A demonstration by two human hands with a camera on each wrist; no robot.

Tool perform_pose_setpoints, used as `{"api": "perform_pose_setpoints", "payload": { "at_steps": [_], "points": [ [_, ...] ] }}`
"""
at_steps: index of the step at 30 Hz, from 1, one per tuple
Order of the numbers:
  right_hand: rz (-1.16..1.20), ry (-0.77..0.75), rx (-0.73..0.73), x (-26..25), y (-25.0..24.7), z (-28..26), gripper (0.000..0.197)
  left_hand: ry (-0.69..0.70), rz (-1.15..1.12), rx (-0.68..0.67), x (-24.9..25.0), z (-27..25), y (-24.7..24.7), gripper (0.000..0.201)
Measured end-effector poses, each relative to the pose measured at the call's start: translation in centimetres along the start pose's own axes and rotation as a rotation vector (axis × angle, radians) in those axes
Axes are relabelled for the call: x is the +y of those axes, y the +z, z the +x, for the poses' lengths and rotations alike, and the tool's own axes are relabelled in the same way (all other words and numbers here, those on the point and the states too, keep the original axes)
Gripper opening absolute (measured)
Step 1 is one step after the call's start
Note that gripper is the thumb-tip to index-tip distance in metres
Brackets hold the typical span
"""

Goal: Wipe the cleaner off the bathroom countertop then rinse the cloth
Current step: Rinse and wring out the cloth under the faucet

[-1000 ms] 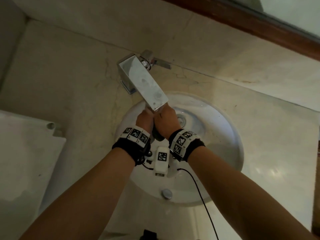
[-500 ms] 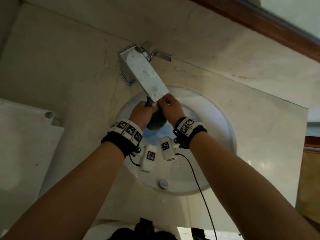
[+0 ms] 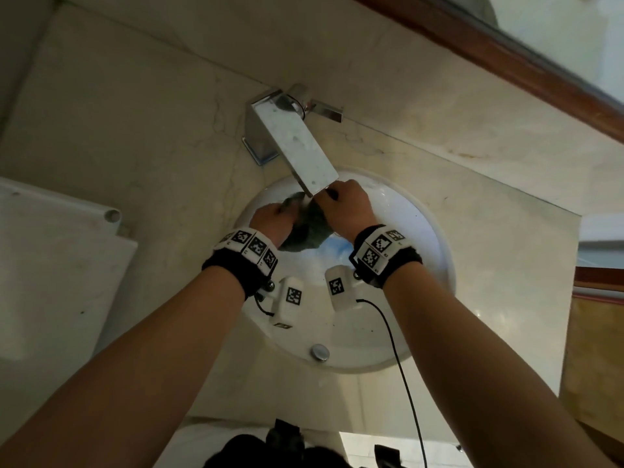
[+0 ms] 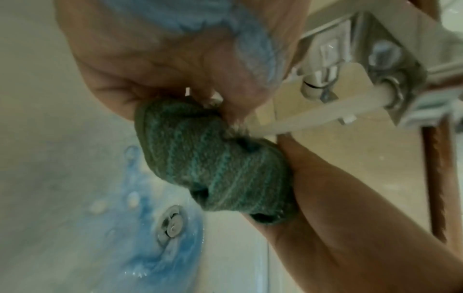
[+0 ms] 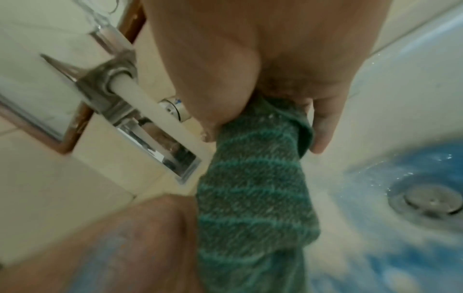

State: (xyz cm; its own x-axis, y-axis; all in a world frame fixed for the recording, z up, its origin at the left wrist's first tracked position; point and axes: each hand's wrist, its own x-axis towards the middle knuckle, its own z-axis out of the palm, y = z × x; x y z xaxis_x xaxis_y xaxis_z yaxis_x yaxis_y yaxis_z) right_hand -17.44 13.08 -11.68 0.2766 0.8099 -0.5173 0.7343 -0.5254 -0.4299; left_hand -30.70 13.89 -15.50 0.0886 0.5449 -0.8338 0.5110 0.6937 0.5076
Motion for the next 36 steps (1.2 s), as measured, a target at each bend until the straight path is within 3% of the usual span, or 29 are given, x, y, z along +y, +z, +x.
{"api": "perform_pose_setpoints", "payload": {
  "at_steps": [2,4,6,7,12,15,17,21,23,25,27,29,31,36],
  "points": [
    [0.171,0.039,0.006,-0.3,0.3,-0.3,0.031,-0.181,-0.174,-0.021,-0.3,-0.2,-0.7,0.040],
    [0.419,0.032,-0.022,-0.7,0.4,-1.0,0.042,-0.297,-0.540,-0.199,-1.0,-0.7,-0.9,0.035],
    [0.576,0.012,-0.047,-0.7,0.5,-1.6,0.059,-0.277,-0.877,-0.341,-1.8,-0.7,-0.6,0.049],
    [0.581,0.006,-0.032,-0.8,0.5,-1.8,0.058,-0.240,-0.961,-0.387,-1.9,-0.8,-0.4,0.053],
    [0.483,-0.021,0.059,-1.5,1.2,-2.7,0.028,-0.111,-1.169,-0.477,-0.4,-1.0,0.4,0.045],
    [0.671,-0.002,-0.009,-1.4,1.4,-3.6,0.024,-0.120,-1.221,-0.484,-0.2,-1.1,0.6,0.049],
    [0.758,-0.015,-0.057,-1.6,1.3,-4.2,0.023,-0.160,-1.179,-0.461,-0.1,-1.0,0.6,0.050],
    [0.247,-0.218,0.095,-1.8,2.7,-3.3,0.044,-0.107,-0.917,-0.278,0.1,-0.8,0.7,0.044],
    [0.219,-0.231,0.102,-2.7,3.3,-3.3,0.053,-0.135,-0.924,-0.246,0.6,-0.7,0.6,0.047],
    [0.171,-0.239,0.055,-2.7,3.7,-2.8,0.048,-0.158,-0.869,-0.192,1.1,-0.7,0.4,0.050],
    [-0.054,-0.175,-0.014,-2.6,3.8,-2.1,0.035,-0.199,-0.769,-0.163,1.2,-0.4,0.5,0.047],
    [-0.154,-0.066,-0.030,-2.1,3.8,-1.3,0.033,-0.174,-0.518,-0.095,1.0,-0.1,0.8,0.033],
    [-0.167,-0.071,-0.043,-2.0,3.9,-1.0,0.033,-0.092,-0.206,-0.066,1.3,-0.5,0.9,0.040],
    [-0.319,-0.130,-0.048,-1.6,3.4,-0.5,0.033,0.073,-0.027,-0.049,1.0,-0.7,1.0,0.050]
  ]
}}
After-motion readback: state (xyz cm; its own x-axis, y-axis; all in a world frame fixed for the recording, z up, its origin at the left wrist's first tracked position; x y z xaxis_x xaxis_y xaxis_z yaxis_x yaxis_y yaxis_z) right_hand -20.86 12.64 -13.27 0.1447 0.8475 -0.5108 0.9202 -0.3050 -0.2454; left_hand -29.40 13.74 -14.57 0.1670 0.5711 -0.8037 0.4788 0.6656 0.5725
